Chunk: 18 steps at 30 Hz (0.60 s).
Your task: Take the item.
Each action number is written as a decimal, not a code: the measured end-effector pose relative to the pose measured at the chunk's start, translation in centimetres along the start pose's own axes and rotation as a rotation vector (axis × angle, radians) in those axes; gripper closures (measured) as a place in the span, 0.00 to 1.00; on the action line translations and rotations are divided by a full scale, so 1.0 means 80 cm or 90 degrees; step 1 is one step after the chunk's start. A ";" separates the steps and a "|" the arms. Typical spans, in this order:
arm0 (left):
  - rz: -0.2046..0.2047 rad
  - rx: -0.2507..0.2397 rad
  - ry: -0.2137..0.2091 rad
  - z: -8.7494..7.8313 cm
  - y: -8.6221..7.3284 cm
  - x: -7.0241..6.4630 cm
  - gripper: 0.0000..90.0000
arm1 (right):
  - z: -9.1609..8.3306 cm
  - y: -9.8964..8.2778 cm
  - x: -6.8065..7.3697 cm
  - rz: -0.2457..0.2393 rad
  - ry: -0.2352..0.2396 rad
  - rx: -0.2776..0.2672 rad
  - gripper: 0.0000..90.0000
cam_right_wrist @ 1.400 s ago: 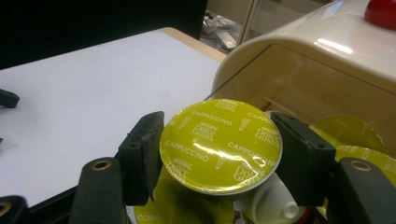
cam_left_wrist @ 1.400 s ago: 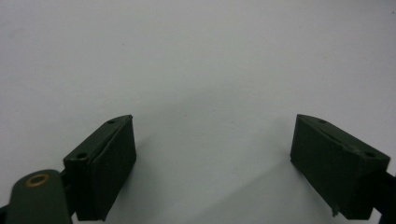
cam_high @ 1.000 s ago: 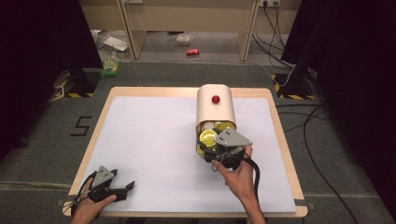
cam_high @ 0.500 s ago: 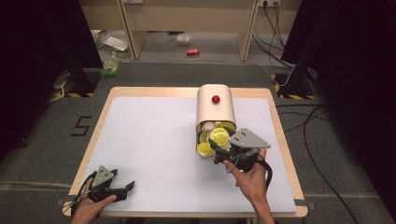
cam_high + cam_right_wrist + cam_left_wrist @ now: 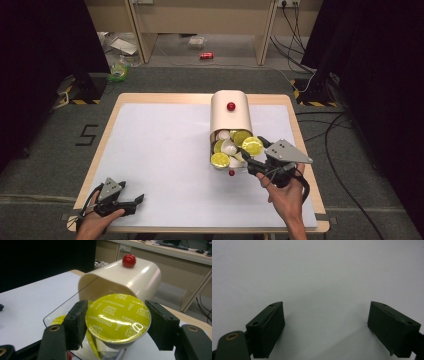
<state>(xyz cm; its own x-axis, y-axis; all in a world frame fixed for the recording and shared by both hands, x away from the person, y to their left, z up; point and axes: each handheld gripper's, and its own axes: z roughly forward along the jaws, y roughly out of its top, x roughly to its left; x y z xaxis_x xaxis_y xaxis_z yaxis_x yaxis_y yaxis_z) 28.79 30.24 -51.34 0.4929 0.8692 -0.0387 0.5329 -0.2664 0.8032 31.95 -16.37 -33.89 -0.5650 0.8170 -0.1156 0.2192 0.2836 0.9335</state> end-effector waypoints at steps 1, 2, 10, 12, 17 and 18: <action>0.000 0.000 0.000 0.000 0.000 0.000 0.15 | -0.002 -0.001 -0.003 0.000 -0.003 -0.001 0.43; 0.000 0.000 0.000 0.000 0.000 0.000 0.15 | -0.005 -0.002 -0.005 0.005 -0.006 0.004 0.43; 0.000 -0.001 0.000 0.000 0.000 0.000 0.15 | -0.018 -0.013 -0.025 0.023 -0.041 -0.003 0.42; 0.000 0.000 0.000 0.000 0.000 0.000 0.15 | -0.018 -0.020 -0.035 0.025 -0.057 -0.005 0.42; 0.000 0.000 0.000 0.000 0.000 0.000 0.15 | -0.021 -0.027 -0.046 0.032 -0.072 0.001 0.42; 0.000 0.000 -0.001 0.000 0.000 0.000 0.15 | -0.021 -0.028 -0.047 0.037 -0.076 0.001 0.42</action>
<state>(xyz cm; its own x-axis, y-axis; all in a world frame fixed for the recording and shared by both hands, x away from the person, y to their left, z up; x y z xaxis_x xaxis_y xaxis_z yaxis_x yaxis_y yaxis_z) 28.79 30.25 -51.34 0.4933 0.8690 -0.0395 0.5327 -0.2659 0.8035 32.23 -20.92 -34.98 -0.4519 0.8864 -0.1007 0.2497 0.2341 0.9396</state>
